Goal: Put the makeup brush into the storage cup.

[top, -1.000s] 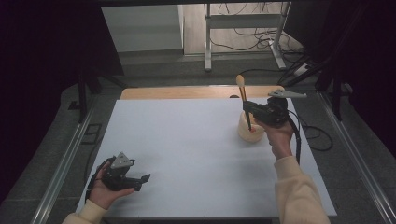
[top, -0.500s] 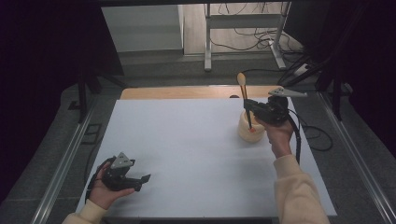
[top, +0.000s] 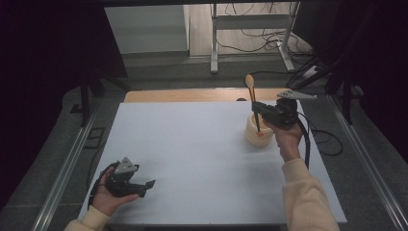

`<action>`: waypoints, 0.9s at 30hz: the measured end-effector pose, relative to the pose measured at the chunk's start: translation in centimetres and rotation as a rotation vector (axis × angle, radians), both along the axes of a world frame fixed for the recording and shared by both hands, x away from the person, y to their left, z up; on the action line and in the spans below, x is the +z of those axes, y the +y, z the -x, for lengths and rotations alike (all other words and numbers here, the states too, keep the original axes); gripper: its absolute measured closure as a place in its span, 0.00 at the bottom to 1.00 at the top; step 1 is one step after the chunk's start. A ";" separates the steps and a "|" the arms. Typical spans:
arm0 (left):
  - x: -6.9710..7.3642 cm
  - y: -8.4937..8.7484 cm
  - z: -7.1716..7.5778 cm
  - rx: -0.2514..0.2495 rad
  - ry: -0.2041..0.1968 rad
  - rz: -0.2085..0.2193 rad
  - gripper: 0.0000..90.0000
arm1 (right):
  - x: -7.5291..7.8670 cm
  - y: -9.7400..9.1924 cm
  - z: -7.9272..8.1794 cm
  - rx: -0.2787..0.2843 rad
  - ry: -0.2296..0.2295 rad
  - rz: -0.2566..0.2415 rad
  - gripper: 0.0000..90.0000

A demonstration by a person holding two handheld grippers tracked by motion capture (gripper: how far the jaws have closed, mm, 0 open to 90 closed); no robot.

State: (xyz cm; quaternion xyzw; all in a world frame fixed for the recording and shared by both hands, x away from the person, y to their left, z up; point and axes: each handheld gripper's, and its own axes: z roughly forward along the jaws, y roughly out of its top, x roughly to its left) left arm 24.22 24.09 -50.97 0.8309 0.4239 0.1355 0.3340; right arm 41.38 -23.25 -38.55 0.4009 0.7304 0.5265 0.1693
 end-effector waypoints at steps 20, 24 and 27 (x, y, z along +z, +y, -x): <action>0.0 0.0 0.0 -0.001 -0.002 -0.006 0.17 | 0.1 -0.4 -0.2 -0.015 -0.010 0.000 0.88; 0.0 0.0 0.0 -0.001 -0.001 -0.006 0.17 | 0.1 -0.5 -0.3 -0.018 -0.013 -0.001 0.88; 0.0 0.0 0.0 0.000 0.000 -0.006 0.17 | 0.2 -0.5 -0.4 -0.023 -0.017 0.002 0.88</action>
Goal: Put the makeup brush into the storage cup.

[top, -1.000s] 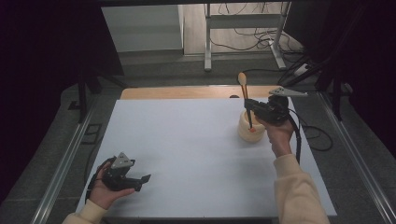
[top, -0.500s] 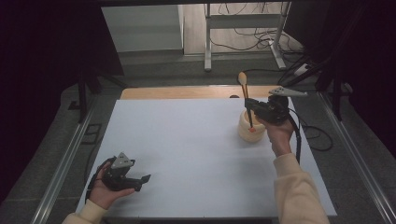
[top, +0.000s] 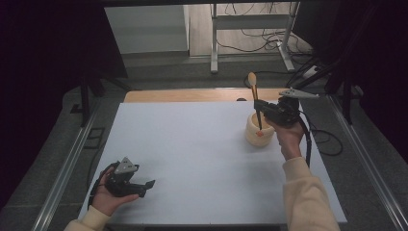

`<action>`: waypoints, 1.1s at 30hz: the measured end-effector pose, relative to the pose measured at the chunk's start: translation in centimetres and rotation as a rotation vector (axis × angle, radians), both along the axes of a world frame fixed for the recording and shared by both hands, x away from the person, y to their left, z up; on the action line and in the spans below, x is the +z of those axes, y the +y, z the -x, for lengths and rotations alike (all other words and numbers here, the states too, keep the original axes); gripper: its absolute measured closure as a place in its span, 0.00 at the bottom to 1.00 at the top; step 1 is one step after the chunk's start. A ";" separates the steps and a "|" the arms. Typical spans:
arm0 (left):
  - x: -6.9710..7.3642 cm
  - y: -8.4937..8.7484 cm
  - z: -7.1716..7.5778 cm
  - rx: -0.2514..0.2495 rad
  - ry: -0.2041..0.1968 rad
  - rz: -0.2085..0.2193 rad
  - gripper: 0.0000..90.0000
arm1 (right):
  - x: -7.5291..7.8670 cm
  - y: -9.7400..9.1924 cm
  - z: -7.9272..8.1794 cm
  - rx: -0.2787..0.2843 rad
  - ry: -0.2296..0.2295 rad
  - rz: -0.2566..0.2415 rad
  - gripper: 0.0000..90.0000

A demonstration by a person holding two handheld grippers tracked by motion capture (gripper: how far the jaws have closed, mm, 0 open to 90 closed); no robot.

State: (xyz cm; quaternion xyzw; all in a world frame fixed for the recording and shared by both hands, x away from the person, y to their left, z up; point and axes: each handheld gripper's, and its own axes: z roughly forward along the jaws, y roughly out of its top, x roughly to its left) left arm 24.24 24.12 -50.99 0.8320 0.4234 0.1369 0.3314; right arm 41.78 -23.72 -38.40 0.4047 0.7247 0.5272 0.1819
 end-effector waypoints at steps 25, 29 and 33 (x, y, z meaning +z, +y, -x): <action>0.0 0.0 0.0 0.007 0.003 0.001 0.17 | -0.2 -0.6 -1.5 -0.036 -0.015 -0.012 0.88; 0.0 0.0 0.0 0.008 0.002 0.002 0.17 | -0.2 -0.7 -1.5 -0.040 -0.016 -0.012 0.88; 0.0 0.0 0.0 0.007 0.001 0.001 0.17 | -0.2 -0.8 -1.6 -0.046 -0.022 -0.011 0.88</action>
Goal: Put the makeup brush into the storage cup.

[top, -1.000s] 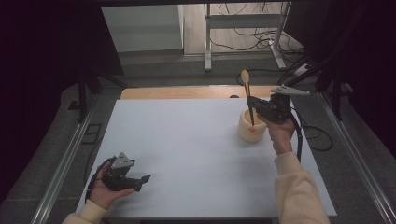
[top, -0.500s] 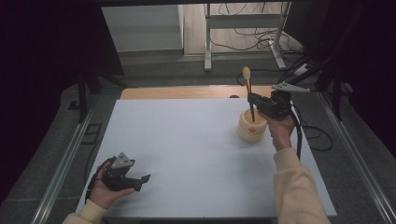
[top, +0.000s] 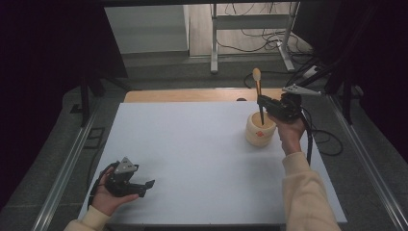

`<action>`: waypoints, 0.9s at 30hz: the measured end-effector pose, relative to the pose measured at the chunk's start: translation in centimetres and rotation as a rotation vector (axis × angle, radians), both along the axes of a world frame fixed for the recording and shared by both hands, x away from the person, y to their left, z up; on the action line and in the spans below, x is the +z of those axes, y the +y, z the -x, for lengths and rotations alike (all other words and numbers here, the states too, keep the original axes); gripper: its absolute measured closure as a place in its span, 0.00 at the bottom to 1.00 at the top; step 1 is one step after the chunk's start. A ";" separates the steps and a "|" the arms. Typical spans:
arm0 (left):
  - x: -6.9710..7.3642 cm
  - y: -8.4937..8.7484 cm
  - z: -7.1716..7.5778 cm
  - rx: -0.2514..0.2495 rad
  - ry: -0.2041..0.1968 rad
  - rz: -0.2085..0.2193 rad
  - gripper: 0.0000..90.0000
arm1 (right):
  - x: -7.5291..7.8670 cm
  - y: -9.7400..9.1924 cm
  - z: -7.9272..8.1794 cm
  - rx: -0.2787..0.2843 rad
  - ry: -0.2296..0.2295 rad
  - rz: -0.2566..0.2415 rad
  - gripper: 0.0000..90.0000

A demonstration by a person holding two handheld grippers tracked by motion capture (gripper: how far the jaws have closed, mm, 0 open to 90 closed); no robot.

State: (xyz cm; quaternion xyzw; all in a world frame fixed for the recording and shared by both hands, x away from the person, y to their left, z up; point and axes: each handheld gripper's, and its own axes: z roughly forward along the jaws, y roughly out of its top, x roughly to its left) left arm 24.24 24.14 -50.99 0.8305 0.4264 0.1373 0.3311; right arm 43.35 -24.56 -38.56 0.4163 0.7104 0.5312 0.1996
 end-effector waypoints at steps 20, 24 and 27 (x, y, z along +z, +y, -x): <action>0.0 0.2 -0.1 -0.006 -0.003 0.001 0.17 | -1.6 -0.3 -2.1 -0.065 -0.013 0.004 0.88; 0.0 0.2 -0.1 -0.005 -0.003 0.001 0.17 | -1.7 -0.5 -2.3 -0.075 -0.014 0.008 0.88; 0.0 0.1 -0.1 -0.005 -0.004 0.002 0.17 | -1.9 -0.6 -2.4 -0.081 -0.014 0.008 0.88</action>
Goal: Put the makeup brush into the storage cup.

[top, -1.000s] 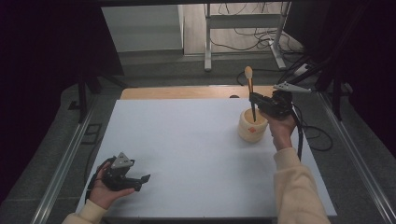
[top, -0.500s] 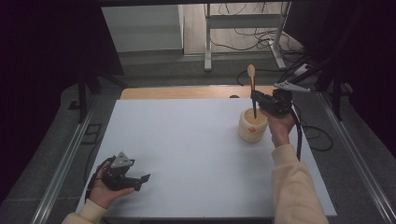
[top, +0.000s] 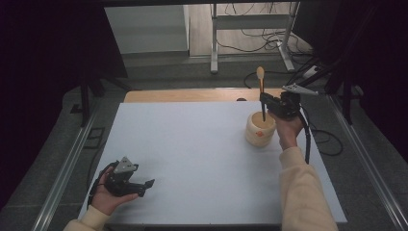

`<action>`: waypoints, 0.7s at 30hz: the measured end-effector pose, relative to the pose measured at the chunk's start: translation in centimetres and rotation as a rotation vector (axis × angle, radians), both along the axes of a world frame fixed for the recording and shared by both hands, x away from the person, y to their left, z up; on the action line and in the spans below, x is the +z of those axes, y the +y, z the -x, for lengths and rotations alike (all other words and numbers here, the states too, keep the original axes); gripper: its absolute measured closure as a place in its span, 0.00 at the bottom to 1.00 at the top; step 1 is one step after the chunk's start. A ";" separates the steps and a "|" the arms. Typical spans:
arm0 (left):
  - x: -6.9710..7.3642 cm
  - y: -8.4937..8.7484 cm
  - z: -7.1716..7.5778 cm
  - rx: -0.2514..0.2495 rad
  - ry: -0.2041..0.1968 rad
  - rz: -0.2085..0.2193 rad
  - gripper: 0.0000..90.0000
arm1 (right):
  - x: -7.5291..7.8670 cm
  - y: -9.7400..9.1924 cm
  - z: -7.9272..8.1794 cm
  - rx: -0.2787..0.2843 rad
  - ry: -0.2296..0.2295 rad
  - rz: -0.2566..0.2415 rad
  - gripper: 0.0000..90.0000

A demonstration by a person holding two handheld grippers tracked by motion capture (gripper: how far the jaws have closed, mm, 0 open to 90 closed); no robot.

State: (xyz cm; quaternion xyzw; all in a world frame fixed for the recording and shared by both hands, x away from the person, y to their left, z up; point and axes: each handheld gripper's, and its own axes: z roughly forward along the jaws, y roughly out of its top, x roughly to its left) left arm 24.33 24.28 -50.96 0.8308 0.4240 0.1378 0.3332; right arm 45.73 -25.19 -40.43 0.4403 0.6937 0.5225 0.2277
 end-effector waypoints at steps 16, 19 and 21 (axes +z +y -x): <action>0.0 0.0 0.0 -0.003 0.004 -0.005 0.17 | -1.2 -0.2 -0.3 -0.012 0.007 0.016 0.88; 0.0 0.0 0.0 -0.004 0.006 -0.008 0.17 | -1.4 -0.1 -0.3 -0.009 0.009 0.018 0.88; -0.1 0.0 0.0 -0.003 0.007 -0.008 0.17 | -1.6 0.0 -0.2 -0.006 0.007 0.027 0.88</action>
